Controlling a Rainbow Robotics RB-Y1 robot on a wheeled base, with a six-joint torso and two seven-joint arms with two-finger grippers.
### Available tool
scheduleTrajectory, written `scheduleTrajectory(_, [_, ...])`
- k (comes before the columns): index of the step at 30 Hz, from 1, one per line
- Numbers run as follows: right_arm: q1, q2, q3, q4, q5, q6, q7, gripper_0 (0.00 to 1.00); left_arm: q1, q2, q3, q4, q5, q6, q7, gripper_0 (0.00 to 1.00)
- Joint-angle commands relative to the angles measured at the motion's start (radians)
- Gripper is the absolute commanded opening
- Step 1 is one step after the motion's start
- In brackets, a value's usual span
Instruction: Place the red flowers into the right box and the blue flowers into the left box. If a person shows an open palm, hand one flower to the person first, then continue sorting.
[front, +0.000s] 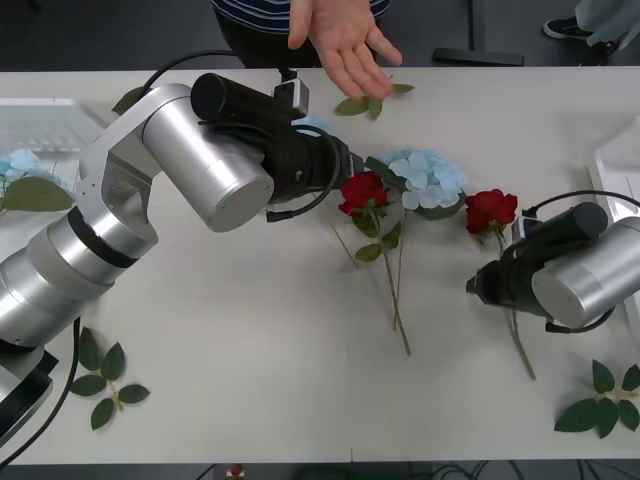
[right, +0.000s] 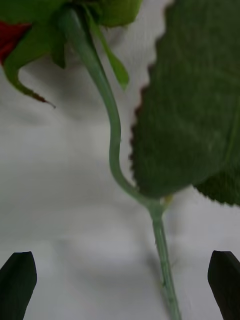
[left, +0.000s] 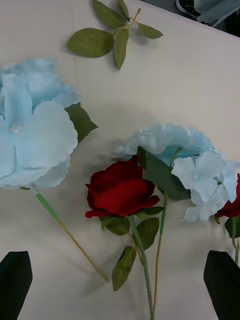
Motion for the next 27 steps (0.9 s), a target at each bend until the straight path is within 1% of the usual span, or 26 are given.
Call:
scheduleTrajectory(1, [-0.057,0.027,-0.019,0.087,-0.005,-0.06,0.104,1.0,-0.03,-0.013,0.023,-0.027,0.006,0.003,-0.027,1.0])
scheduleTrajectory(5, [-0.086,0.047,-0.019,0.158,-0.007,-0.098,0.127,1.0,-0.03,-0.013,0.023,-0.027,0.006,0.003,-0.027,1.0])
scheduleTrajectory(11, [-0.089,0.053,-0.016,0.185,-0.01,-0.115,0.138,0.99,-0.03,-0.013,0.023,-0.027,0.006,0.003,-0.027,1.0])
scheduleTrajectory(12, [-0.089,0.053,-0.015,0.187,-0.009,-0.115,0.141,0.77,-0.03,-0.013,0.023,-0.027,0.006,0.003,-0.027,1.0])
scheduleTrajectory(13, [-0.089,0.053,-0.015,0.187,-0.009,-0.114,0.143,0.57,-0.03,-0.013,0.023,-0.027,0.006,0.003,-0.027,1.0])
scheduleTrajectory(14, [-0.089,0.053,-0.012,0.187,-0.007,-0.111,0.147,0.18,-0.03,-0.013,0.023,-0.027,0.006,0.003,-0.027,1.0])
scheduleTrajectory(15, [-0.089,0.051,-0.004,0.185,0.001,-0.108,0.15,0.0,-0.03,-0.013,0.023,-0.027,0.006,0.003,-0.027,1.0])
scheduleTrajectory(27, [-0.093,0.045,0.008,0.185,0.01,-0.102,0.161,0.0,-0.03,-0.013,0.023,-0.027,0.006,0.003,-0.027,1.0])
